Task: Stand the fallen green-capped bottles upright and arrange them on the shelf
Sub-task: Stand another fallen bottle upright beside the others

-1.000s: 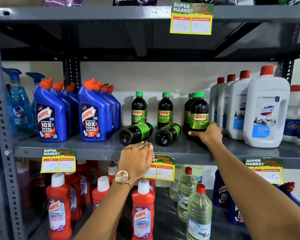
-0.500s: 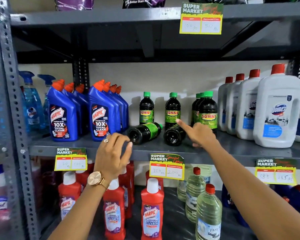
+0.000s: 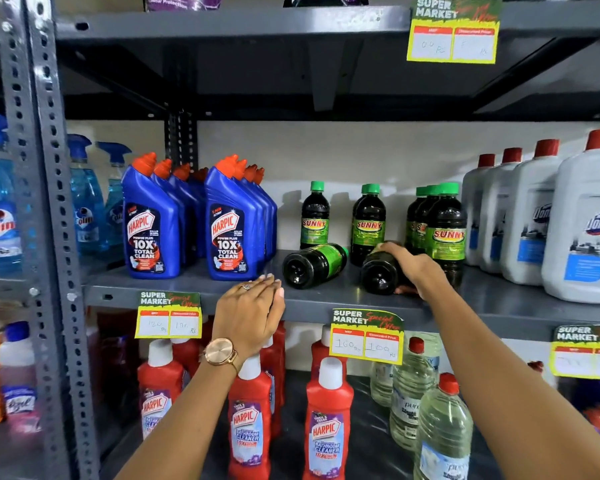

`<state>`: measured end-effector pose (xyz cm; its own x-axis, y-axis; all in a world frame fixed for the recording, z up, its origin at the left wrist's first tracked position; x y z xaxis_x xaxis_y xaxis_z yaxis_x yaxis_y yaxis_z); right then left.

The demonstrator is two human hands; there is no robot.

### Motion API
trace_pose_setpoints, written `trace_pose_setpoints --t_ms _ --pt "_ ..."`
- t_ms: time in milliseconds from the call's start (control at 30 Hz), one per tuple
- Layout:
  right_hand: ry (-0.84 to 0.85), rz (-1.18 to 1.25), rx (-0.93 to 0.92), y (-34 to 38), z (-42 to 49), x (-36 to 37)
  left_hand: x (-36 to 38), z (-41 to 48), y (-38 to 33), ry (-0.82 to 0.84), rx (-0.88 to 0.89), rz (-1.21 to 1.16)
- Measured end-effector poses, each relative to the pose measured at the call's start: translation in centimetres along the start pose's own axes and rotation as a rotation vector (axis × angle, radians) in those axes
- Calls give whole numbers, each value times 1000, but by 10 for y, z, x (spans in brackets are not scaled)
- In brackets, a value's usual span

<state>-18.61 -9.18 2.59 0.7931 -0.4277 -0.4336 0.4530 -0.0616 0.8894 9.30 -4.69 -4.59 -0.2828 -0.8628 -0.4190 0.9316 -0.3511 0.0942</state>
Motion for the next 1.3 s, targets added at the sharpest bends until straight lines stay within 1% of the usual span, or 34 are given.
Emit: trace_pose_setpoints --t_ms 67,133,233,300,367,467,533,600,667,733,867,933,1033,1100,1200,1300 --pt "-140 -4 -89 -5 -2 -1 3 0 1 -30 7 -9" --pt "-245 40 -229 -3 -4 1 7 1 1 -69 20 -14" --pt "-293 -4 -404 5 -9 5 10 2 3 -91 34 -31" --pt "-286 -58 -440 7 -10 8 9 3 3 -79 47 -25" --pt "-269 -94 -423 6 -8 9 6 4 3 -61 51 -13" --pt "-221 -71 -350 5 -3 10 3 4 1 -41 47 4" --pt "-154 -15 -294 6 -3 9 1 3 -1 -21 33 17" --pt "-52 80 -237 7 -4 9 -2 4 -3 -7 6 28" --pt "27 172 -215 3 0 9 -4 6 -6 6 -29 35" --pt "10 169 -237 -1 5 8 -6 7 -8 11 -52 32" --pt "-71 3 -298 0 5 11 -5 6 -9 15 -76 17" --pt "-62 -16 -304 2 5 12 -5 6 -10 19 -84 21" --pt "-9 22 -279 -1 8 11 -5 6 -11 20 -95 23" --pt "-37 -14 -284 -1 5 10 -5 5 -12 13 -101 20" --pt "-102 -142 -295 1 0 11 -5 5 -11 6 -108 24" --pt "-70 -166 -316 3 -1 14 -3 4 -12 7 -118 19"
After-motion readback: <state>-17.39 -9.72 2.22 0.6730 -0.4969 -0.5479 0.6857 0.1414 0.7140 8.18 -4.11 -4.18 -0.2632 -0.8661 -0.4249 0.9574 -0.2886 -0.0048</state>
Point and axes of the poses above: each hand's wrist, its own z-axis towards the middle knuckle, its own x-axis out of the palm, y = z × x, the point moved 1 cm from there along z, towards the middle knuckle, and after that the axes turned 2 degrees about -z, right-handed, at the moved point
